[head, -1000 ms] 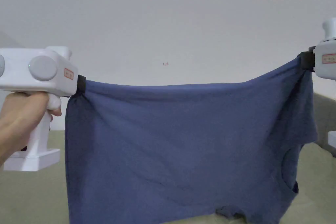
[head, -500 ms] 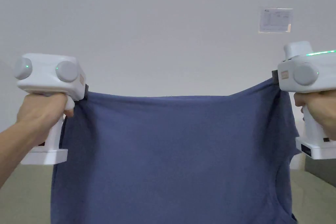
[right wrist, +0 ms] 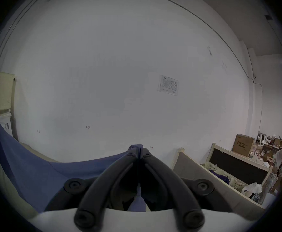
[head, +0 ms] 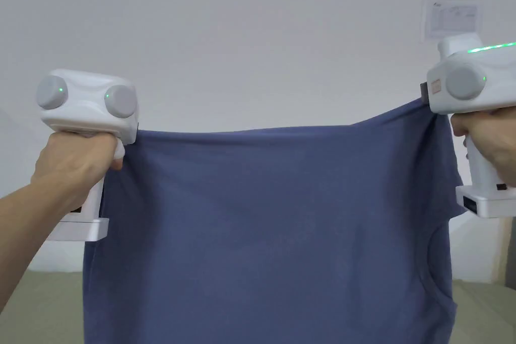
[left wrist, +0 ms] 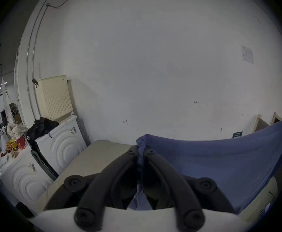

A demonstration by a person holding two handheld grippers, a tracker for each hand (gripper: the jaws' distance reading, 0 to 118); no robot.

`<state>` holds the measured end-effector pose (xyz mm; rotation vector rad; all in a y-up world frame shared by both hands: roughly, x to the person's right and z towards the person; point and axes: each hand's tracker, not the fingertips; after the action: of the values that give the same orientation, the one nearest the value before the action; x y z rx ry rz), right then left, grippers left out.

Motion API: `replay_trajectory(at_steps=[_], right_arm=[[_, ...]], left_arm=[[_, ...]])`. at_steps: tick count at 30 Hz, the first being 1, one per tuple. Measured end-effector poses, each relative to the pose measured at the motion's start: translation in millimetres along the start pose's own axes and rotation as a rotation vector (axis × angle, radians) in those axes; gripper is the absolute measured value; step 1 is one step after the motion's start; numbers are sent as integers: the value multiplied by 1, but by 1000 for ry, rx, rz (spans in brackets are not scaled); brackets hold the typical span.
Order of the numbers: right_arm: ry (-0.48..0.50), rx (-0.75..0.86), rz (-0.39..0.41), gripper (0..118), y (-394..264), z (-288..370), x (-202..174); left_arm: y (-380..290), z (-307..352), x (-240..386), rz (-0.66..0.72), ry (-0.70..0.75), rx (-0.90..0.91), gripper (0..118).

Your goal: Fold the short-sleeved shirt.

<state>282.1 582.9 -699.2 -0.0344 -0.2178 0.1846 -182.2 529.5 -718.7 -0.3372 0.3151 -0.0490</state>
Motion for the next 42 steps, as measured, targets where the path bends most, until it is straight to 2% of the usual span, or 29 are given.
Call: replay_trajectory(at_steps=[5, 11, 16, 19, 25, 32, 42], right_arm=[[5, -47, 15, 1, -51, -31, -18], [50, -241, 32, 1, -186, -53, -39], [92, -391, 10, 1, -298, -41, -46], [124, -450, -1, 1, -341, -18, -46], [161, -487, -20, 1, -377, 53, -32], [201, -509, 1, 1, -385, 166, 6], [274, -612, -75, 1, -430, 351, 57]], left_arm=[[-54, -52, 18, -30, 1, -32, 5], [-170, -111, 39, -82, -42, -191, 5], [-269, -128, 40, -72, -67, -292, 5], [-313, -121, 34, -125, -76, -327, 5], [-355, -68, 8, -161, -120, -350, 5], [-371, 41, -36, -139, -189, -358, 5], [-460, 207, -99, -144, -254, -462, 5]])
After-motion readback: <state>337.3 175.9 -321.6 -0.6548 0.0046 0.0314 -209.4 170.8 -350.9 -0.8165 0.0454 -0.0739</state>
